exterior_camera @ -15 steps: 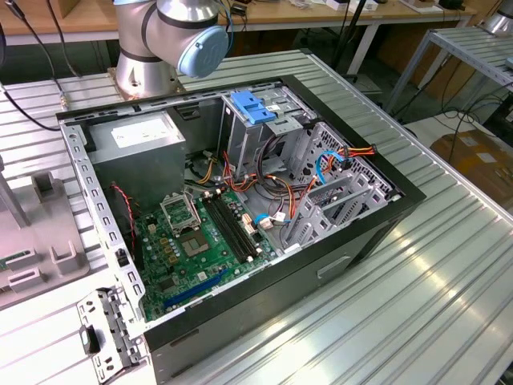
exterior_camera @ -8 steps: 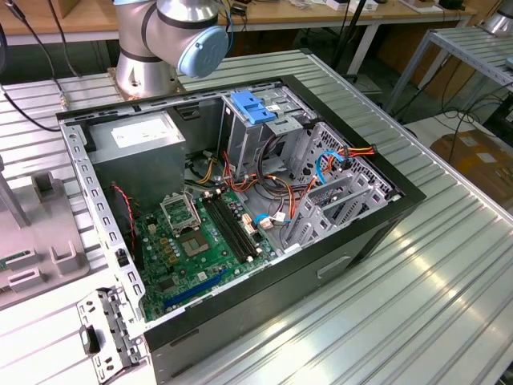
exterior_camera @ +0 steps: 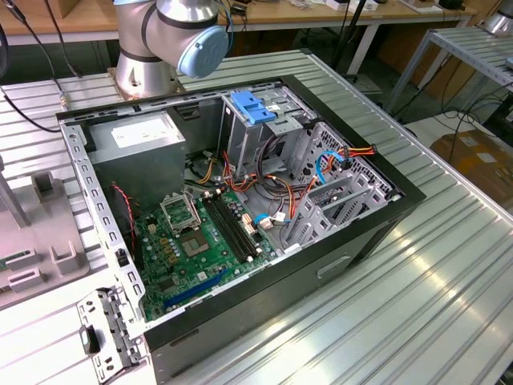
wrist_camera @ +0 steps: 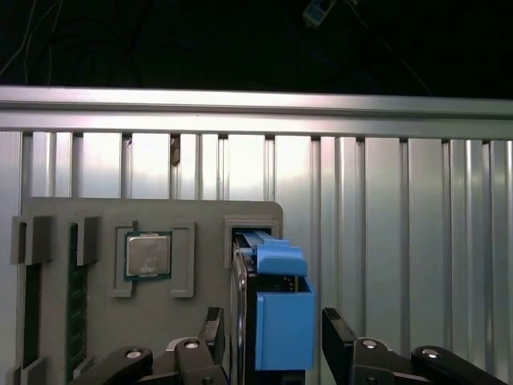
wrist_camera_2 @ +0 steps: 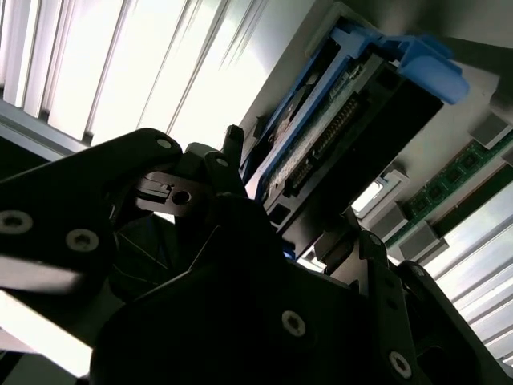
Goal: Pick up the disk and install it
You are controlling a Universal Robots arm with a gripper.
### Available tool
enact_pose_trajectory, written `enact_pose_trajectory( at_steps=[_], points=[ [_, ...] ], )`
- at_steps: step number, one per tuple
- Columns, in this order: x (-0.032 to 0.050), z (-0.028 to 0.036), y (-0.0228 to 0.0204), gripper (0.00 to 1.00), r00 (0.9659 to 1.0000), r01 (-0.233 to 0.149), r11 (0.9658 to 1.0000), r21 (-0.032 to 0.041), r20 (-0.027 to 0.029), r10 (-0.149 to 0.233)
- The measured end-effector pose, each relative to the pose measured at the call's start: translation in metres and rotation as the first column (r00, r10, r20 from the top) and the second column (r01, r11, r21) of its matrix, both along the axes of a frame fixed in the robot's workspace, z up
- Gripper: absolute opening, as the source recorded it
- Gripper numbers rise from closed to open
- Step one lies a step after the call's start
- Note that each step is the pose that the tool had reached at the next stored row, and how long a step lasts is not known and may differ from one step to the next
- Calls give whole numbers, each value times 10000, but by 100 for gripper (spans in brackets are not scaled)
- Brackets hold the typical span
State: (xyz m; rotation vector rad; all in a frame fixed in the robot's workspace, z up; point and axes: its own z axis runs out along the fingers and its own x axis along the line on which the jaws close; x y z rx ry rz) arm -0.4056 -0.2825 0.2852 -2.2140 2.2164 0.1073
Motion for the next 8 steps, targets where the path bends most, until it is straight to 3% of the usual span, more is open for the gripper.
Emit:
enact_pose_trajectory(
  at_steps=[8],
  points=[
    [0, -31, 0, 60, 10000, 0, 10000, 2, 4, 0]
  ],
)
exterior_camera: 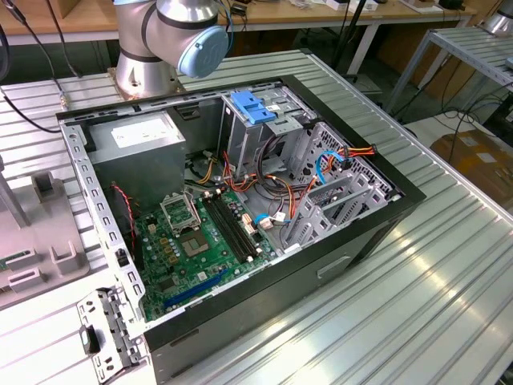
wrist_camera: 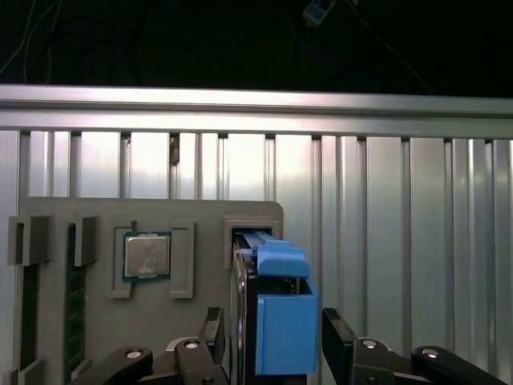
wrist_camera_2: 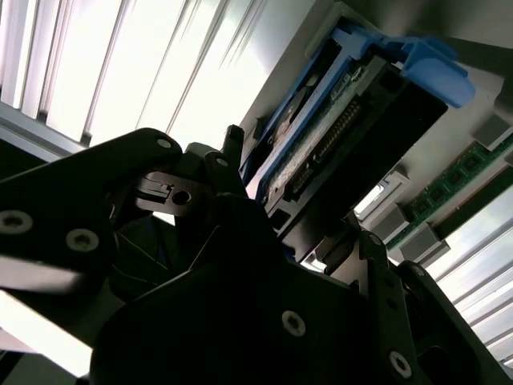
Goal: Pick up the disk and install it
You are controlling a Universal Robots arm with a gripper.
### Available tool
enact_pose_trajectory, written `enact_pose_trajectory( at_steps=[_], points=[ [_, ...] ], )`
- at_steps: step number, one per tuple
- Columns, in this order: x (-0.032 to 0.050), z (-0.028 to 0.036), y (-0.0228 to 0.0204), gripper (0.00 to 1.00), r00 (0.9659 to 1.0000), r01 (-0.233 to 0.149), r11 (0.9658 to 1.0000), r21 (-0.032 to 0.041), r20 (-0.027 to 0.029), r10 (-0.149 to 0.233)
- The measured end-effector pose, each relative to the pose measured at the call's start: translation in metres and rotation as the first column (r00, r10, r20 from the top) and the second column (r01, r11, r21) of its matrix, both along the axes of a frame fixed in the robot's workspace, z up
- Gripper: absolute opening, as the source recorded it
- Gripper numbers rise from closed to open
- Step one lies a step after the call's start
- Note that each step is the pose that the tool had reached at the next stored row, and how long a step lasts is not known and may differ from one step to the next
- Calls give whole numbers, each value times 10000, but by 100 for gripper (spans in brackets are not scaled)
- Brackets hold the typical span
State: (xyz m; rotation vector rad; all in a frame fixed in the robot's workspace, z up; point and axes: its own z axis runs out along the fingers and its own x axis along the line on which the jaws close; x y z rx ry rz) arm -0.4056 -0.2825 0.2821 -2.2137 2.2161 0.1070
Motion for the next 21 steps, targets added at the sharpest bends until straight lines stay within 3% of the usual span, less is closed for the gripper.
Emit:
enact_pose_trajectory(
  at_steps=[12, 16, 21],
  points=[
    [0, -23, 0, 58, 10000, 0, 10000, -1, -1, 0],
    [0, -24, 0, 36, 10000, 0, 10000, 0, 0, 0],
    [0, -24, 0, 36, 10000, 0, 10000, -1, -1, 0]
  ],
)
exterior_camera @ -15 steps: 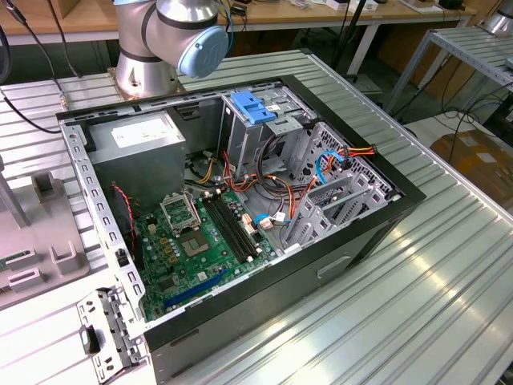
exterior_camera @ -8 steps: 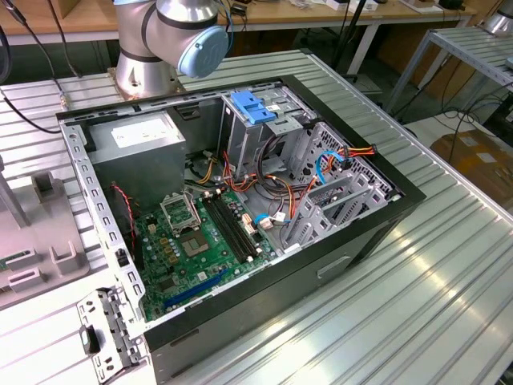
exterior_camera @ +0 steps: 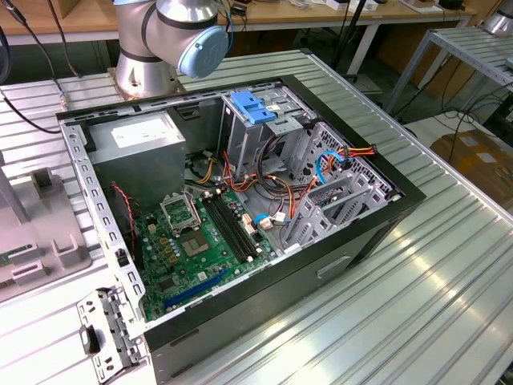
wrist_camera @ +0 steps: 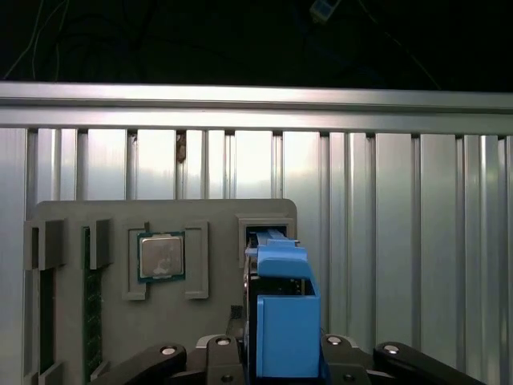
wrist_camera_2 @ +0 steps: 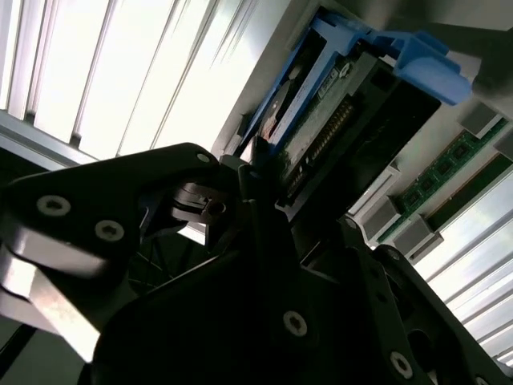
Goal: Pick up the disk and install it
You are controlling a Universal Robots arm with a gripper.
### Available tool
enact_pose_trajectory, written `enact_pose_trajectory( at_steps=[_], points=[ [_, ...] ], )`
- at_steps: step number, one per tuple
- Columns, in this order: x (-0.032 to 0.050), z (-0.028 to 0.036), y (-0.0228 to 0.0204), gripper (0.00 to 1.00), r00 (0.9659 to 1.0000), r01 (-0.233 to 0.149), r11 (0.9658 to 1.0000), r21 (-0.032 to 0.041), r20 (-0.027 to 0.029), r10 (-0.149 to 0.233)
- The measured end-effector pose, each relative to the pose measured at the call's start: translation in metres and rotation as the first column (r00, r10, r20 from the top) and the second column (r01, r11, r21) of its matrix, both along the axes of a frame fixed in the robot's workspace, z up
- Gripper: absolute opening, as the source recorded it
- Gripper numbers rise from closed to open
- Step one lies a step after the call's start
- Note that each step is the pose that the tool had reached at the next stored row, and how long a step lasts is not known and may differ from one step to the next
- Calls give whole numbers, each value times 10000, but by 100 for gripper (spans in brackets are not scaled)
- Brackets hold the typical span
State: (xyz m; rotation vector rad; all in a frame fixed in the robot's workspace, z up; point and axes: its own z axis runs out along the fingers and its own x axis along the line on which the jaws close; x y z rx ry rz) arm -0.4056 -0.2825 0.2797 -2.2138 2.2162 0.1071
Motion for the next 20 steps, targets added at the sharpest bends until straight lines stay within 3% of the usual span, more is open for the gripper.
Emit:
enact_pose_trajectory(
  at_steps=[10, 20],
  points=[
    [0, -3, 0, 36, 10000, 0, 10000, 2, 5, 0],
    [0, 40, 0, 36, 10000, 0, 10000, 0, 1, 0]
  ],
)
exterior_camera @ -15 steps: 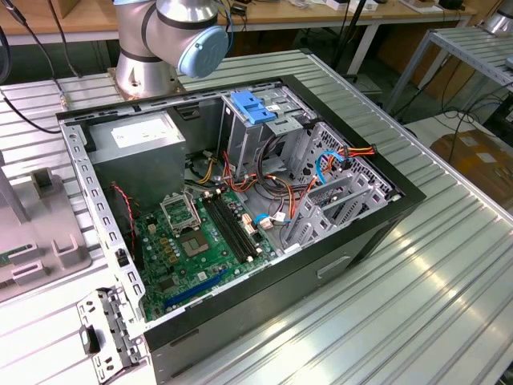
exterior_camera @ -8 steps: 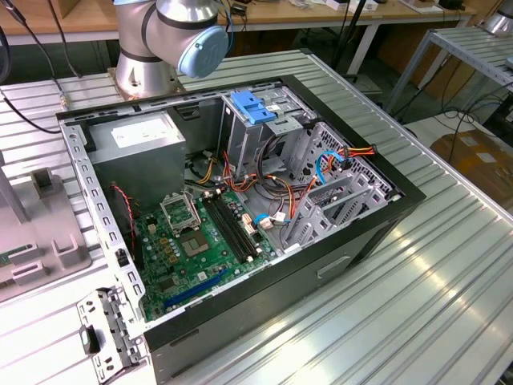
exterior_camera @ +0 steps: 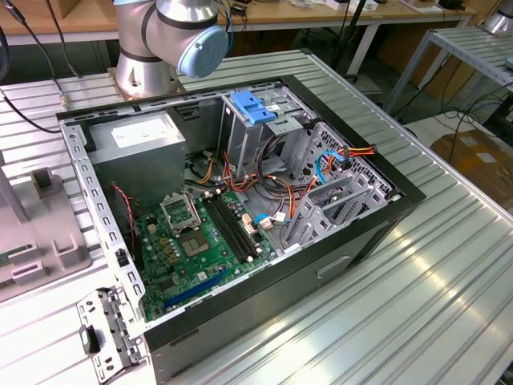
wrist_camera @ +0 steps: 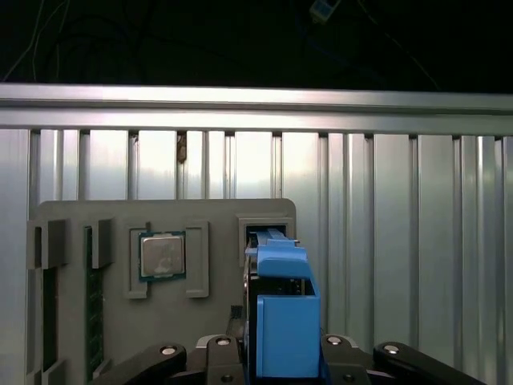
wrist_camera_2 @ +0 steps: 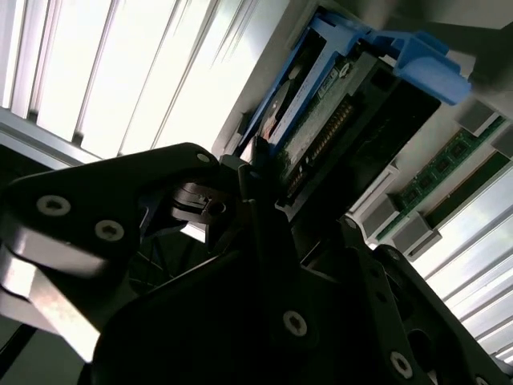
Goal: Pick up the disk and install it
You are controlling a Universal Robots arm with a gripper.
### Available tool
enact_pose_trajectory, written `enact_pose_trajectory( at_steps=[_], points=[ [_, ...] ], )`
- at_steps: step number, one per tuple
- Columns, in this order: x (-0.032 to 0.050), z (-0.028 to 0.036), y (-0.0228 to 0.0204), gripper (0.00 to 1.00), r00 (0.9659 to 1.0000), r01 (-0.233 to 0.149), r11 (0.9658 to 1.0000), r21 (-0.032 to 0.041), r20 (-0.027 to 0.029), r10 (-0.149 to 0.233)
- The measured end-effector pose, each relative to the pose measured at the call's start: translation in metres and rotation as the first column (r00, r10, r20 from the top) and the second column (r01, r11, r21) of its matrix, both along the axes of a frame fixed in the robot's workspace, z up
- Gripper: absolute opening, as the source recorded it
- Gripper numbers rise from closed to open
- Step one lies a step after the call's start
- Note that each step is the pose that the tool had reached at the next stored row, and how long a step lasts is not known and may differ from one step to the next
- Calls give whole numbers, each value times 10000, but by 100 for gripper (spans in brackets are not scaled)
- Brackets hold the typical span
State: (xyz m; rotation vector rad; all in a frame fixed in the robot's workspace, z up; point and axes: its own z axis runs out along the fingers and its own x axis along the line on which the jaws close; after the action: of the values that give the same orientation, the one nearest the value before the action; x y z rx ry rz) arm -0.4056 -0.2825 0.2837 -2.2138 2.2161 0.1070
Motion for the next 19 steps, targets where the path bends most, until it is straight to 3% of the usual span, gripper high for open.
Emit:
enact_pose_trajectory(
  at_steps=[19],
  points=[
    [0, 62, 0, 36, 10000, 0, 10000, 0, 0, 0]
  ],
)
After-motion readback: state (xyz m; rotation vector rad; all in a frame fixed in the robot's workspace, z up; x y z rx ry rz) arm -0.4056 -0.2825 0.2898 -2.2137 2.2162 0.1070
